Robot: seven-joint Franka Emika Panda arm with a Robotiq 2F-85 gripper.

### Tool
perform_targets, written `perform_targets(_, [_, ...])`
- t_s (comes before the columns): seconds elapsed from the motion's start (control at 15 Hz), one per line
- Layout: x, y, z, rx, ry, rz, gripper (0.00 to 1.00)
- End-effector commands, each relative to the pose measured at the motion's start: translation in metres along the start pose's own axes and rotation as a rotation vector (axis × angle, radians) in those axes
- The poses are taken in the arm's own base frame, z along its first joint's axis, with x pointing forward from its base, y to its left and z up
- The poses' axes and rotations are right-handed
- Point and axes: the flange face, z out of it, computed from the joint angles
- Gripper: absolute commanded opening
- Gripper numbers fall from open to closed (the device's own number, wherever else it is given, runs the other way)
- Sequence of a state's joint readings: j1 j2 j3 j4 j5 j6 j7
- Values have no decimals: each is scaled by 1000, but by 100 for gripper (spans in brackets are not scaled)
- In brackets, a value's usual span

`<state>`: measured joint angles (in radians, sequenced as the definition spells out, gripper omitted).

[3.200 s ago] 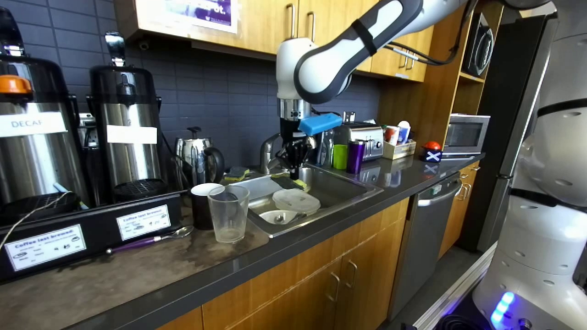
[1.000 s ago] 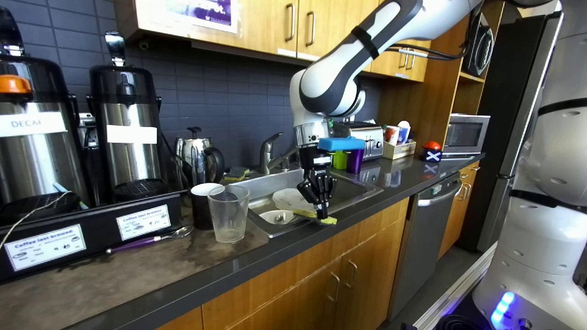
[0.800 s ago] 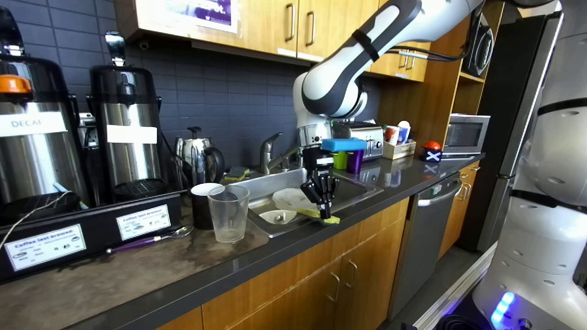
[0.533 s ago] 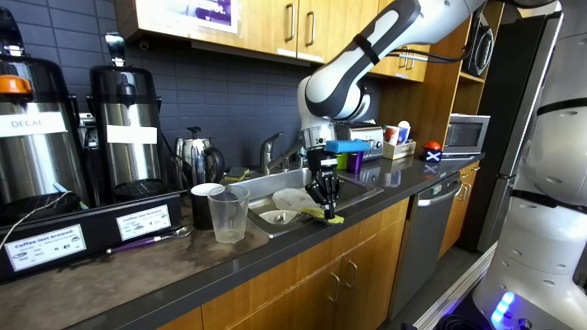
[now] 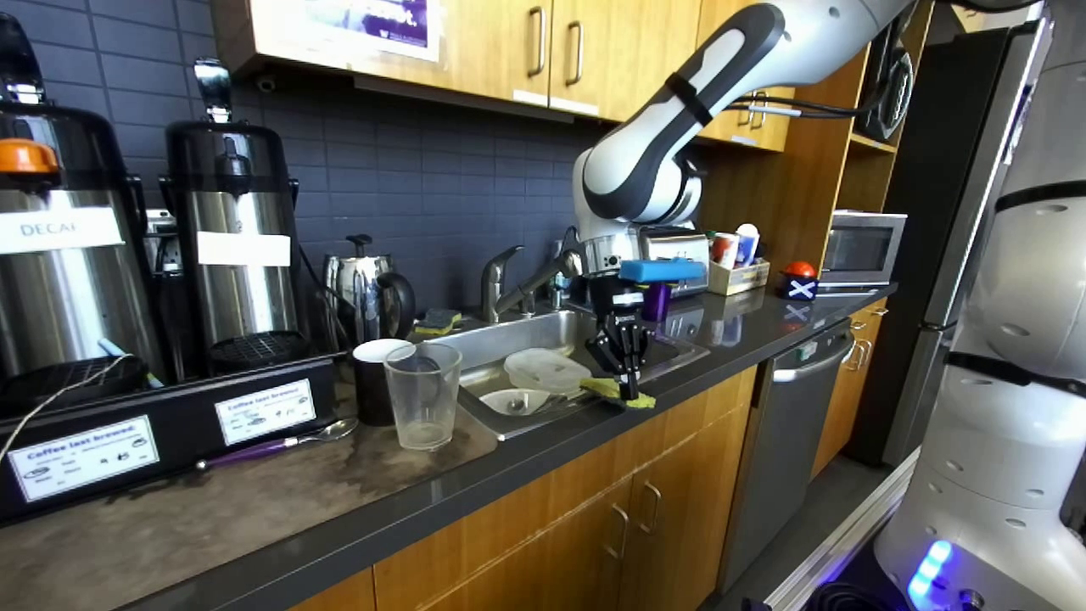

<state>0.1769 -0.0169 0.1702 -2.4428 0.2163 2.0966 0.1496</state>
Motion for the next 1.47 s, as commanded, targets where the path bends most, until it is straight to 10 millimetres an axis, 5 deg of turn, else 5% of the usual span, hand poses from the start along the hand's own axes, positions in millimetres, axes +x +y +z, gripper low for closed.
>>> perform_targets(0.0, [-14, 21, -13, -19, 27, 3, 1])
perform_targets(0.6, [-26, 63, -40, -91, 83, -37, 1])
perform_targets(1.4, [-22, 104, -18, -90, 56, -154, 1])
